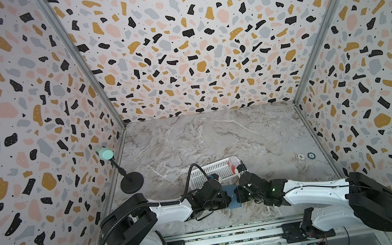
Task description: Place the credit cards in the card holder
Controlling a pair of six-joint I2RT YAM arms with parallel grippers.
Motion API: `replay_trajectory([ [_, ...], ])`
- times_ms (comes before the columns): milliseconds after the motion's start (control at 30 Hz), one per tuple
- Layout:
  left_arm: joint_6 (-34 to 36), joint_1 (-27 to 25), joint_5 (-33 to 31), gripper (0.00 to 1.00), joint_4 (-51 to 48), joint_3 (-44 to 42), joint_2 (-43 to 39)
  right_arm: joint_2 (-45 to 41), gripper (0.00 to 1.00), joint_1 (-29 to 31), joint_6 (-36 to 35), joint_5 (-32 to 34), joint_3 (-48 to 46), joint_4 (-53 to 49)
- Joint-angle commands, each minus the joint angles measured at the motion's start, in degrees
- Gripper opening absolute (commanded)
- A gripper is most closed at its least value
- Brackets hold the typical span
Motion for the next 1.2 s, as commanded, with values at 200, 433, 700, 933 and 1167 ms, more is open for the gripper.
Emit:
replay_trajectory([
  [200, -0.20, -0.33, -0.61, 0.09, 0.67, -1.94, 0.48, 3.66, 0.02, 1.81, 0.82, 0.18, 3.34, 0.35],
  [433, 0.01, -0.30, -0.34, 0.08, 0.28, -1.78, 0.31, 5.52, 0.01, 2.56, 0.70, 1.24, 4.13, 0.21],
  [700, 0.14, -0.31, -0.19, 0.08, 0.20, -1.77, 0.51, 5.55, 0.01, 2.61, 0.58, 2.10, 4.49, 0.47],
  [933, 0.19, -0.37, -0.04, 0.08, 0.22, -1.59, 0.73, 4.77, 0.01, 2.59, 0.35, 3.43, 4.58, 0.07],
  [1167, 0.01, -0.31, -0.04, 0.08, 0.64, -2.01, 0.52, 6.66, 0.00, 2.85, 0.25, 2.78, 4.90, 0.52],
])
